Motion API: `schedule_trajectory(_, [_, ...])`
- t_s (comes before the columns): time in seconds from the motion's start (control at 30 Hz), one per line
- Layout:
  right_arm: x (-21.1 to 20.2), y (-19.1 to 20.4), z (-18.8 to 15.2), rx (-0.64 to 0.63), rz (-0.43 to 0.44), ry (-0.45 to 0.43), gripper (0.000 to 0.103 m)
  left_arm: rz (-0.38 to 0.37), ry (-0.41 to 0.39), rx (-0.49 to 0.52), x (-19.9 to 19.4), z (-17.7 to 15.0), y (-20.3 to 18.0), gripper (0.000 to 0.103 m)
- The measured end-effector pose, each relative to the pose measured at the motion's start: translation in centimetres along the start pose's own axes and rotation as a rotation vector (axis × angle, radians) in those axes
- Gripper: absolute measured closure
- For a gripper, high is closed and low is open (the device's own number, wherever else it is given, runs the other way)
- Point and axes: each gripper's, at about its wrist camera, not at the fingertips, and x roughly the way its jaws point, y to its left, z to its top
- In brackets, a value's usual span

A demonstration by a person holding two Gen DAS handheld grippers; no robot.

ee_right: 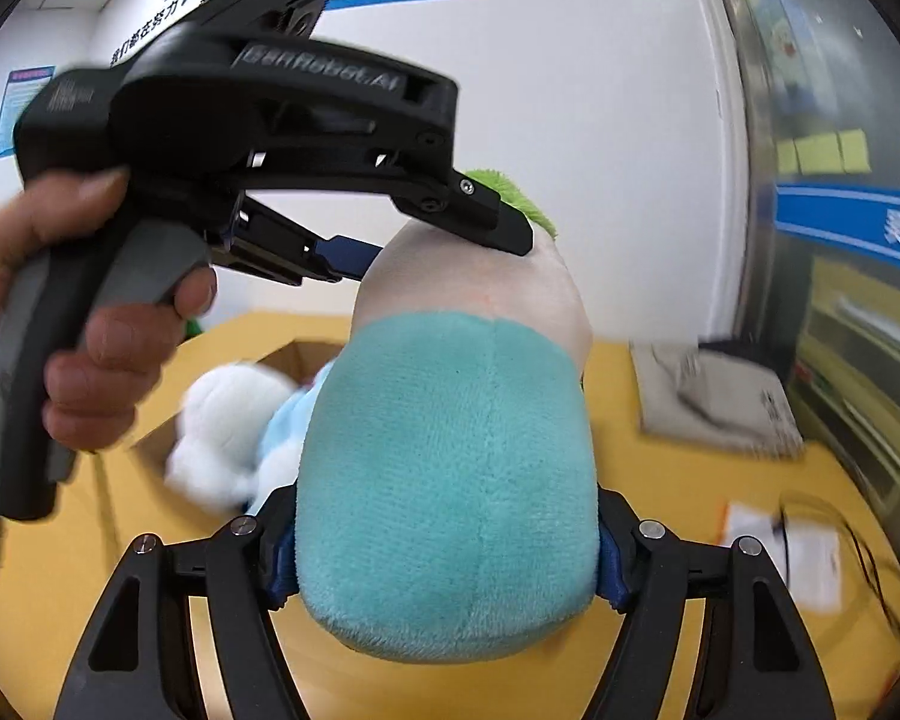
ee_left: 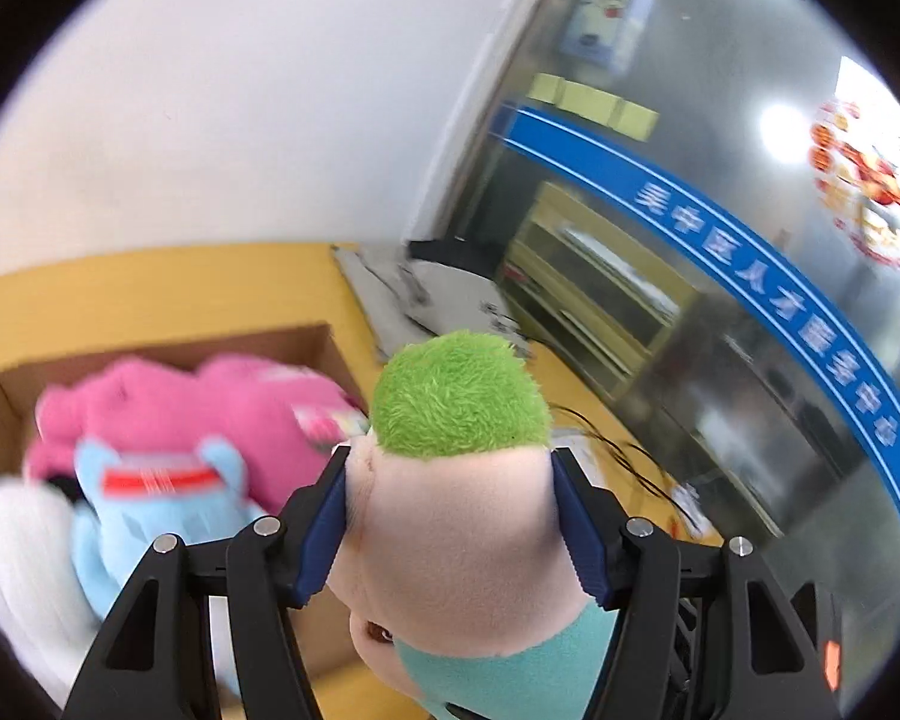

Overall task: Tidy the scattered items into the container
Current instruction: 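Lower the pig plush into the box beside the blue bear, open both grippers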

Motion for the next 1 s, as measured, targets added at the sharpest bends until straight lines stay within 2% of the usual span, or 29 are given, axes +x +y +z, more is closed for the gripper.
schedule_trajectory(0.1, [6.0, -1.8, -1.0, 0.012, -0.011, 0.009, 0.023, 0.028, 0.065, -0.005, 5.1, 0.6, 2.5, 0.040])
schedule_trajectory(0.17, [9.1, -2.6, -2.5, 0.019, -0.031, 0.078, 0.023, 0.029, 0.130, -0.019, 8.6, -0.2, 3.3, 0.040])
schedule_trajectory(0.23, [10.7, -2.8, -4.4, 0.040, -0.049, 0.166, 0.021, -0.009, 0.196, -0.045, 11.7, -1.8, 4.6, 0.040])
schedule_trajectory(0.33, [10.5, -3.7, -6.3, 0.045, -0.069, 0.248, 0.018, -0.048, 0.237, -0.057, 14.0, -4.0, 5.0, 0.039])
schedule_trajectory(0.43, [9.6, -4.2, -6.2, 0.035, -0.039, 0.327, 0.018, -0.082, 0.253, -0.068, 15.5, -5.3, 4.9, 0.038])
schedule_trajectory(0.5, [8.6, -4.7, -5.6, 0.025, -0.023, 0.361, 0.017, -0.060, 0.253, -0.042, 15.8, -5.5, 4.5, 0.038])
schedule_trajectory(0.57, [7.4, -5.1, -4.5, 0.013, -0.033, 0.347, 0.018, -0.040, 0.262, -0.033, 16.6, -5.9, 4.1, 0.037])
schedule_trajectory(0.63, [6.7, -5.6, -3.4, 0.027, -0.033, 0.323, 0.036, -0.034, 0.259, -0.043, 17.1, -6.2, 3.9, 0.036])
schedule_trajectory(0.67, [7.0, -6.0, -3.3, 0.049, -0.016, 0.330, 0.052, -0.030, 0.259, -0.046, 17.2, -6.2, 3.9, 0.036])
schedule_trajectory(0.7, [7.6, -5.9, -3.5, 0.071, 0.002, 0.352, 0.057, -0.019, 0.265, -0.042, 17.5, -6.4, 3.7, 0.036])
schedule_trajectory(0.77, [9.5, -5.7, -4.7, 0.084, 0.013, 0.416, 0.059, -0.001, 0.269, -0.029, 17.4, -6.4, 3.5, 0.035])
schedule_trajectory(0.9, [9.7, -4.9, -5.3, 0.090, 0.019, 0.433, 0.060, -0.009, 0.277, -0.057, 15.1, -5.3, 3.5, 0.035])
schedule_trajectory(1.0, [9.4, -4.4, -5.7, 0.072, 0.001, 0.428, 0.060, -0.009, 0.216, -0.041, 13.6, -5.2, 3.6, 0.036])
